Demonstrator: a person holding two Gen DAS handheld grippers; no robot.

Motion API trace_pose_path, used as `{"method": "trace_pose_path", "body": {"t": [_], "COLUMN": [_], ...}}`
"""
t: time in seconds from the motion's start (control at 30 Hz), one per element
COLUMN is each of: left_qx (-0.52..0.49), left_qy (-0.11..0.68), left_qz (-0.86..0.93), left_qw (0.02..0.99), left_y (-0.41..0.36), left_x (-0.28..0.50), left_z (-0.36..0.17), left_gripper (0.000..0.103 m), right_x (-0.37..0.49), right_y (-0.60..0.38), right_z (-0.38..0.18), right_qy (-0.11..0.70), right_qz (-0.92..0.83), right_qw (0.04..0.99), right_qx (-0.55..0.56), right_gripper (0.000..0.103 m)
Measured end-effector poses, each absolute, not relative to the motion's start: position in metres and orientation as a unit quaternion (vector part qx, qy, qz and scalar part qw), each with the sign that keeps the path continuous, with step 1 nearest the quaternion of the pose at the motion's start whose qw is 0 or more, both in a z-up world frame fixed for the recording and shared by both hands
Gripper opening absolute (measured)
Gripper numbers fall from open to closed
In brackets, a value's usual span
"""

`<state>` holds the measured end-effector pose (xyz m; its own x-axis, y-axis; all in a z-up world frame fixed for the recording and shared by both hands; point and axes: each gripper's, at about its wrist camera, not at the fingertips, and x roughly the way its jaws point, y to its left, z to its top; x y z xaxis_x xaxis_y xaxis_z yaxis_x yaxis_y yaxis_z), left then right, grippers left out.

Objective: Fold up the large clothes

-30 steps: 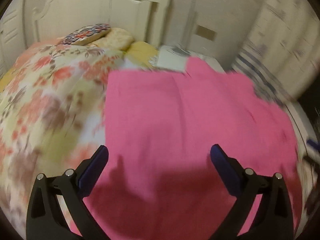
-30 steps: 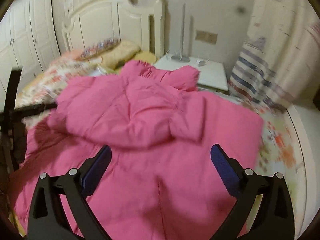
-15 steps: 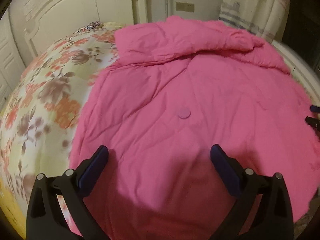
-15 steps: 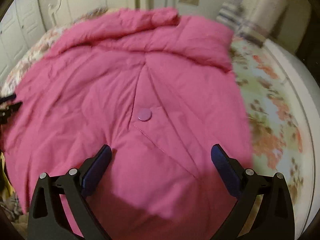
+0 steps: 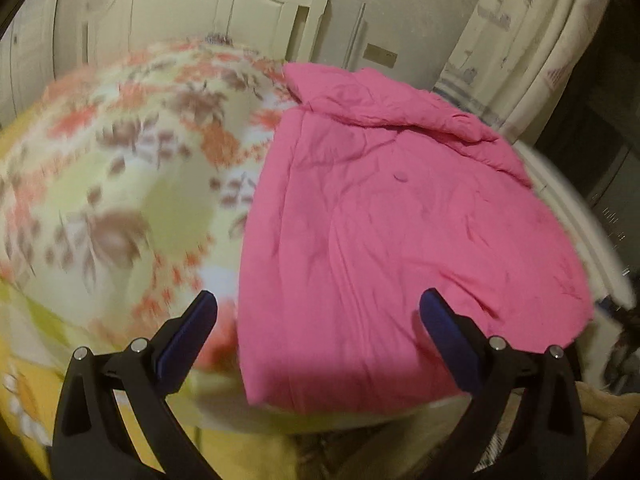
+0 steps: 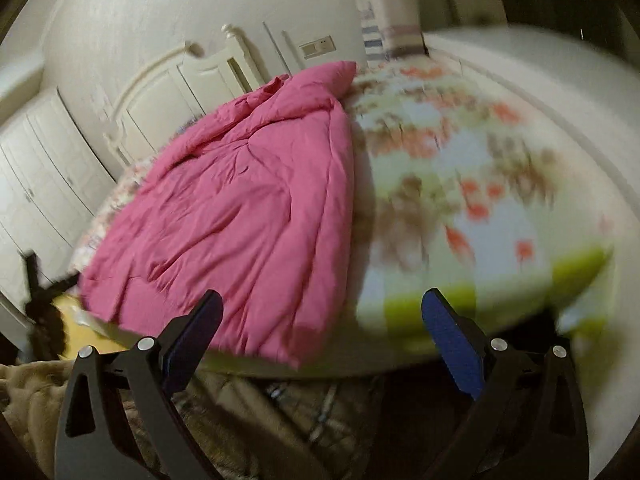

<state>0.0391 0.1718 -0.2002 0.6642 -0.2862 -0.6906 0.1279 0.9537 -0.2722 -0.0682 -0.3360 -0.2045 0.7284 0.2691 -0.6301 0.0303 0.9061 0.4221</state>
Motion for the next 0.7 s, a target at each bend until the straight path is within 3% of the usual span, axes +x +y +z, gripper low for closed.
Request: {"method": "trace_pose_path", "body": {"t": [0.17,0.37,0.5,0.57,0.7], "left_qx": [-0.164,-0.149,-0.137,-0.127,-0.114], "left_qy": [0.399,0.405,0.410,0.403,0.381], "left_qz": [-0.141,-0.148,-0.149,-0.149,-0.169], "left_qw": [0.891,0.890,0.889,0.894,0.902], "left_y": [0.180,0.173,0.172,0.172,0.169], "left_x": [0.033,0.032,0.027,0.021,0.008], "left_z": [-0.217,-0.222,-0.220,-0.214,-0.200], "left_gripper": [0.090,0.079,0.057,0.052,0.051], "right_x": [-0.070,-0.056,-0.060,-0.065,-0.068], "right_y": [-0.330,-0.310,-0.302,-0.300,-0.298], "right_z": [-0.228,-0.237,-0.232,-0.221,-0.202], "right_qy": [0.360,0.371,0.364,0.340,0.314], "right_qz": [0.121,0.162,0.169,0.180,0.192], "right_qw": [0.885,0.870,0.875,0.884,0.895], "right_qx": [0.271,0.281,0.272,0.266,0.254], "right_gripper": [0.090,0.082,0.076,0.072,0.072]}}
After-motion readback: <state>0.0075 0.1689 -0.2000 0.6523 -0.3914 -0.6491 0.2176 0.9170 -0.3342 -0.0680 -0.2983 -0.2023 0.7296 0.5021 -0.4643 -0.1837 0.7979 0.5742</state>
